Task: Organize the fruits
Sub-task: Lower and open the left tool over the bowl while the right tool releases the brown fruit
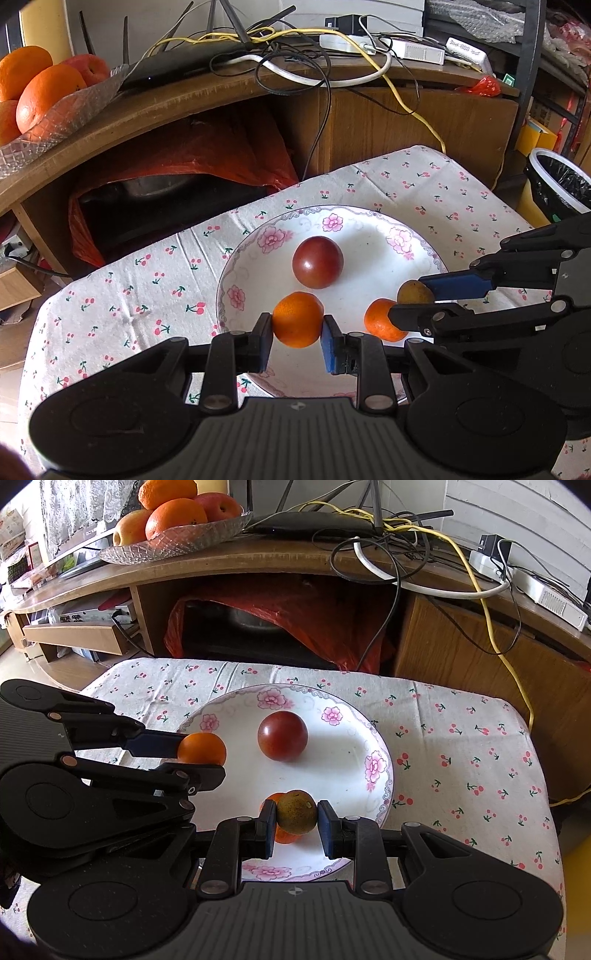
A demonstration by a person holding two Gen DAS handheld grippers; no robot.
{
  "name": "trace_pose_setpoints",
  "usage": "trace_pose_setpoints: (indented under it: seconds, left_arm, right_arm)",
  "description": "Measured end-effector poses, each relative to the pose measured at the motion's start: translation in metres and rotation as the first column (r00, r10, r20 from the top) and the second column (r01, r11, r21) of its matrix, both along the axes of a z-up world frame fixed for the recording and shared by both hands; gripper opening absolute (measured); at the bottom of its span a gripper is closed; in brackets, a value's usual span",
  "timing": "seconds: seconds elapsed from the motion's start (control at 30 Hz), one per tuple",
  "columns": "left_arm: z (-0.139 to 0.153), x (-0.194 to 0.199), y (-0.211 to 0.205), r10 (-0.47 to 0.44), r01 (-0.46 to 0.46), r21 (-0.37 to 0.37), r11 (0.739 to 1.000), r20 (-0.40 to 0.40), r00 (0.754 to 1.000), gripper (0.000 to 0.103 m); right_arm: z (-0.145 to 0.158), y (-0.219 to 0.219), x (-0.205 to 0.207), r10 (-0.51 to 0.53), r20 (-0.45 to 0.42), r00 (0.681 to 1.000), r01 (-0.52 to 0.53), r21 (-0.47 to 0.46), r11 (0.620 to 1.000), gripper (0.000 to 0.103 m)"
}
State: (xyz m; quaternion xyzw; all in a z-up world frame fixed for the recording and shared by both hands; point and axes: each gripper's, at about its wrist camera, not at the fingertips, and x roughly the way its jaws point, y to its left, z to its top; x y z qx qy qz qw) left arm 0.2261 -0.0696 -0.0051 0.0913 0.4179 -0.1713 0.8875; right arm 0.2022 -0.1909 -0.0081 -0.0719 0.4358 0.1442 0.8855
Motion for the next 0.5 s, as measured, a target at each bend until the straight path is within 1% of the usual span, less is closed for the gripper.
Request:
trace_pose_setpoints:
  seconds: [0.5]
  left_arm:
    - [-0.0041, 0.01, 0.0052, 0.024, -0.025, -0.043, 0.999, -0.027, 0.999, 0.035]
  right_arm:
    - [-0.0033, -0.0004, 0.0096, 0.011, 0.015, 1.0, -0.012, 0.013, 1.0, 0.022]
